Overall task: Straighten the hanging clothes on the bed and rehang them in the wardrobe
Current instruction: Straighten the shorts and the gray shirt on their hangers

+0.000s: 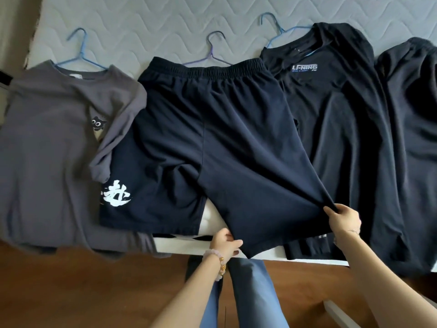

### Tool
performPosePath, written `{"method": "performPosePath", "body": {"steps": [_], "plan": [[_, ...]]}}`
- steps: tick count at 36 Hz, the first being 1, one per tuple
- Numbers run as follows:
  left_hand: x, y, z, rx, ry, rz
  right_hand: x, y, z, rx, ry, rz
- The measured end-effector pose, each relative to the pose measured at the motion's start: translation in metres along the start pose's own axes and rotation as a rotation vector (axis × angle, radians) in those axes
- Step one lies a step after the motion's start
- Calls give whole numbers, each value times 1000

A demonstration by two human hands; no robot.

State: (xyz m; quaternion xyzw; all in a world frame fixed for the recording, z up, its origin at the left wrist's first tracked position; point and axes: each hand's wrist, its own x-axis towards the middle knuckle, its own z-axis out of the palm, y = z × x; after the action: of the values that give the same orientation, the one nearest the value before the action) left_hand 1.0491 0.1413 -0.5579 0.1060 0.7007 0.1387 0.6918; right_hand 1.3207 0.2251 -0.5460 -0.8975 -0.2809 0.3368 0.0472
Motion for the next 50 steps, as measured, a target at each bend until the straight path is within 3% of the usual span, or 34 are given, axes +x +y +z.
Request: {"method": "performPosePath", "body": {"steps": [4,7,9,12,16,21,27,32,37,41,45,50], "plan": [[1,2,-28,44,170,47,-14,-14,5,-166,92,-112],[-2,6,-73,10,400,72,-41,-31,18,-130,194,-313],[-5,10,-107,-17,569,44,-67,-48,33,-40,135,-395],[1,3,-165,-73,723,-24,-110,-68,67,8,-85,-409],[17,-14,-242,-75,745,-21,-165,-83,118,29,-291,-357],[4,-1,-317,7,794,110,-230,-106,181,68,-453,-333],[-5,14,-424,209,846,203,-294,-130,266,7,-537,-237],[-6,17,-526,431,932,120,-333,-122,314,40,-359,-167],[-4,6,-590,406,915,-14,-342,-103,338,61,-194,-92],[-7,-1,-606,388,764,74,-346,-104,345,125,-121,24],[-3,-10,-612,372,737,184,-347,-107,348,141,-92,39],[-8,-6,-595,383,626,116,-344,-104,348,123,-118,8]]}}
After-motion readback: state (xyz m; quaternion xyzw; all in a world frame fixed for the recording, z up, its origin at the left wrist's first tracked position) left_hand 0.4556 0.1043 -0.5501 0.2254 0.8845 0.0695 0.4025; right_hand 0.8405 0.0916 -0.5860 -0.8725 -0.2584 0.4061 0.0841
